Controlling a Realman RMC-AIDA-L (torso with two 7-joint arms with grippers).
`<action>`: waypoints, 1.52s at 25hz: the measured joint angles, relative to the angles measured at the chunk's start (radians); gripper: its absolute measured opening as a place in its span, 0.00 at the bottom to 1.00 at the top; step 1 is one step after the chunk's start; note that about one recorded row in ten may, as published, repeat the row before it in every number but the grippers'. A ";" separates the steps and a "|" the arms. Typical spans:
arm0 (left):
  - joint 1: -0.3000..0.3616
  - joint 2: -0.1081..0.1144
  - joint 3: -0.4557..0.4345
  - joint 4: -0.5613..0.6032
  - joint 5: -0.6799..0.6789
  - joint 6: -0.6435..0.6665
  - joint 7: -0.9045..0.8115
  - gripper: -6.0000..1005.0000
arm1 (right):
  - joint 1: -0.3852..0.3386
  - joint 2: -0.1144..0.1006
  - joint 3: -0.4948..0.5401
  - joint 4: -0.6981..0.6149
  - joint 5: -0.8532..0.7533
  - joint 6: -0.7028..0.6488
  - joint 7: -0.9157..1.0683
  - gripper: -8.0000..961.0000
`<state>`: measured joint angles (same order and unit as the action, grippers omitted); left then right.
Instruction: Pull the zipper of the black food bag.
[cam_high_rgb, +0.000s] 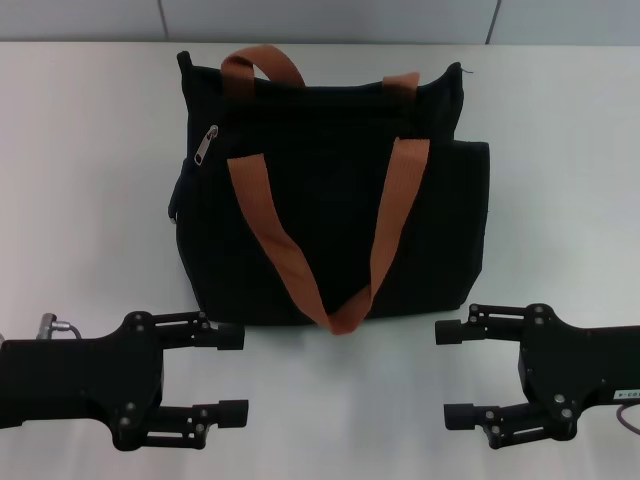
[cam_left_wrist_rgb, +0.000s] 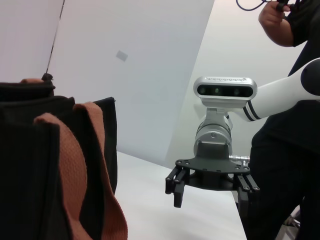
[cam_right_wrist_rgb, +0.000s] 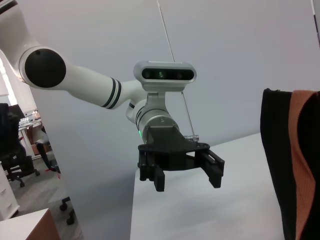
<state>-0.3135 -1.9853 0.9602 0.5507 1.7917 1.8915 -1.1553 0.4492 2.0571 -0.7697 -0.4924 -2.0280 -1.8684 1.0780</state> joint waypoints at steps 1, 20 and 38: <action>0.000 0.000 0.001 0.000 0.000 0.000 0.000 0.75 | 0.000 0.000 0.001 0.000 0.000 0.000 0.000 0.85; 0.002 0.000 -0.002 0.000 0.000 0.012 0.000 0.74 | 0.000 -0.002 0.007 0.000 0.000 0.007 0.001 0.85; -0.018 -0.038 -0.323 -0.005 -0.194 0.096 0.053 0.74 | 0.000 0.000 0.011 0.000 0.000 0.037 0.005 0.85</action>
<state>-0.3315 -2.0235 0.6375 0.5460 1.5974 1.9875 -1.1023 0.4491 2.0567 -0.7590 -0.4924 -2.0278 -1.8317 1.0828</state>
